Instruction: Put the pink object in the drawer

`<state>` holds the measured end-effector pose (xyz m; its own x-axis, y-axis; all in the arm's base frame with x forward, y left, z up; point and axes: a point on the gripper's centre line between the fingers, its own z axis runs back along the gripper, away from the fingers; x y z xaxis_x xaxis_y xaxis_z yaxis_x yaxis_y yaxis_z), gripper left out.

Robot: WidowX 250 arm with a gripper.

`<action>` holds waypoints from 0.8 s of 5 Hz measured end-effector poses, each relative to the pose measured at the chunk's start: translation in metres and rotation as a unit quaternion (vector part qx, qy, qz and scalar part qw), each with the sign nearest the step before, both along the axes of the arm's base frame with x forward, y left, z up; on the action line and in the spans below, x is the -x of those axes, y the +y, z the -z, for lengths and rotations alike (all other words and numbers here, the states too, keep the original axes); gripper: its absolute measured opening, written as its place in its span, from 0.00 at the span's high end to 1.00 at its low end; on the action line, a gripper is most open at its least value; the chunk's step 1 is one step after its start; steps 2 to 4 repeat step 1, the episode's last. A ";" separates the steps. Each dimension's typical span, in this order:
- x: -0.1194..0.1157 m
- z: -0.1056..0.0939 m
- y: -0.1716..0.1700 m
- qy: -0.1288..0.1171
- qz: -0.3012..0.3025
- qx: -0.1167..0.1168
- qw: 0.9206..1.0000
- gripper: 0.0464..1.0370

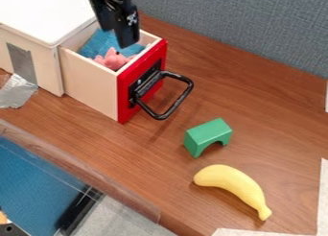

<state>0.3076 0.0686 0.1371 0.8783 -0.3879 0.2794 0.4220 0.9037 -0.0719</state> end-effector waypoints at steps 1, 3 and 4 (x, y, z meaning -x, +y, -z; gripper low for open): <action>0.008 -0.011 -0.010 0.041 -0.049 -0.034 0.997 0.04; 0.008 -0.011 -0.010 0.041 -0.049 -0.034 0.997 0.04; 0.008 -0.011 -0.010 0.041 -0.049 -0.034 0.997 0.04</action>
